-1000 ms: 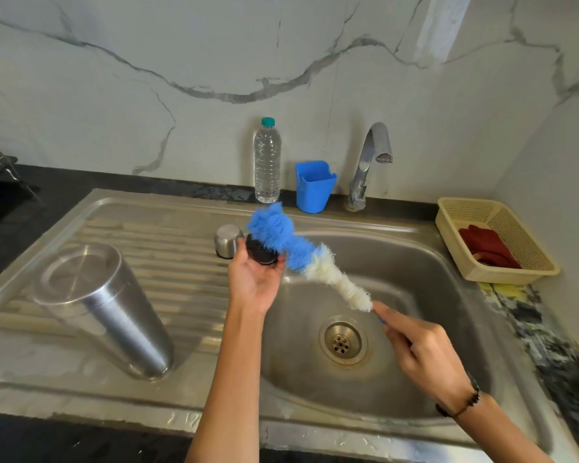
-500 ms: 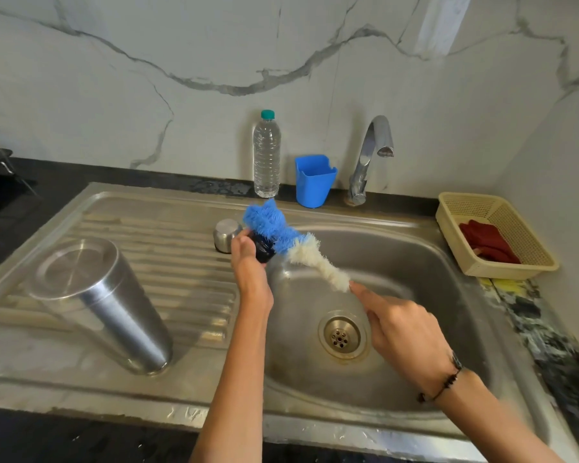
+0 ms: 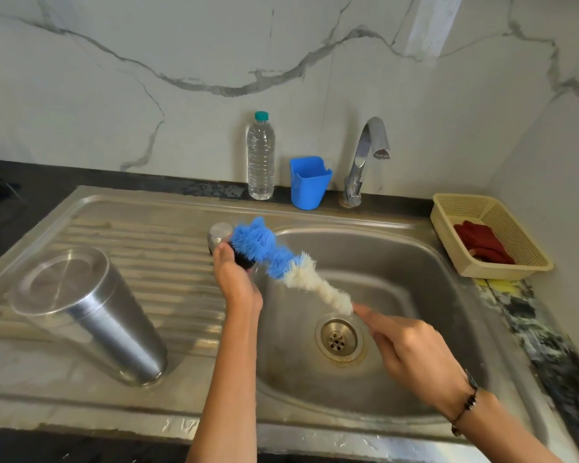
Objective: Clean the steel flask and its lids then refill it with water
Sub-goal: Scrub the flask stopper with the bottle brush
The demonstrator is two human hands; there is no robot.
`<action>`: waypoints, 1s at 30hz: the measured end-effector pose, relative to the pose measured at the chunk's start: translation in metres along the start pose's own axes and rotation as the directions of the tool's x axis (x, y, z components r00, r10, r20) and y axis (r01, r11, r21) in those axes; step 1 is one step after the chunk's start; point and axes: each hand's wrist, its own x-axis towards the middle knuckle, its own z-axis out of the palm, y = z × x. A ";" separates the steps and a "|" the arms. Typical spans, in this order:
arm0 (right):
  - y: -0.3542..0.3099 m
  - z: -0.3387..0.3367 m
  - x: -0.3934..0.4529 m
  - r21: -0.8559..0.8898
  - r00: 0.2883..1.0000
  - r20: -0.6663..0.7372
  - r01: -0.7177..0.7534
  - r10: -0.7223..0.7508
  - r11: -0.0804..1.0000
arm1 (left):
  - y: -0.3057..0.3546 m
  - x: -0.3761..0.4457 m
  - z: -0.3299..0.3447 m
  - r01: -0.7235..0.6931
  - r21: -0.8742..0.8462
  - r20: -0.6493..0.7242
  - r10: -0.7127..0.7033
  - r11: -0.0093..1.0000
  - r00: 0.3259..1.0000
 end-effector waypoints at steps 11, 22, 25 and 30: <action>-0.015 -0.005 0.001 -0.095 1.000 -0.026 -0.015 0.012 0.995 | -0.003 -0.008 0.003 0.244 -0.190 0.088 -0.231 0.951 0.969; -0.006 0.001 -0.005 -0.032 0.997 -0.030 -0.073 0.072 0.997 | 0.009 -0.001 -0.006 0.295 -0.225 0.006 -0.301 0.929 0.954; -0.004 0.007 0.007 0.040 0.990 -0.052 -0.131 0.133 0.991 | 0.008 -0.011 0.006 0.305 -0.117 0.051 -0.301 0.945 0.952; -0.003 0.008 0.001 0.064 0.985 -0.016 -0.170 0.172 0.983 | 0.014 -0.006 0.001 0.343 -0.234 0.013 -0.350 0.910 0.937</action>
